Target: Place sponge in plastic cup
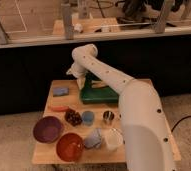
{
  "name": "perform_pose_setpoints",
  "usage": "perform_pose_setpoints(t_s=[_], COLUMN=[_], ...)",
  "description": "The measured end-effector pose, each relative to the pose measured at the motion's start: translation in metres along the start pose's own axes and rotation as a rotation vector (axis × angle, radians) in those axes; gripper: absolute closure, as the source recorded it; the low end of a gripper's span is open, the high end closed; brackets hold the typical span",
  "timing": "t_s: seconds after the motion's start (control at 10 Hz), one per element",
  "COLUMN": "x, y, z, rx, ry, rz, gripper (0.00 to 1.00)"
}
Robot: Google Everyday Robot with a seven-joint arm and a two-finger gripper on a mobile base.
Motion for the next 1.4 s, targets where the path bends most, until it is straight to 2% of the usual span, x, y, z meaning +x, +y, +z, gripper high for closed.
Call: perform_pose_setpoints(t_s=[0.6, 0.9, 1.4], x=[-0.025, -0.027, -0.037], y=[-0.021, -0.018, -0.015], z=[0.034, 0.055, 0.085], rx=[-0.002, -0.005, -0.002], ry=[-0.036, -0.072, -0.11], rz=[0.054, 0.089, 0.072], gripper=[0.2, 0.2, 0.2])
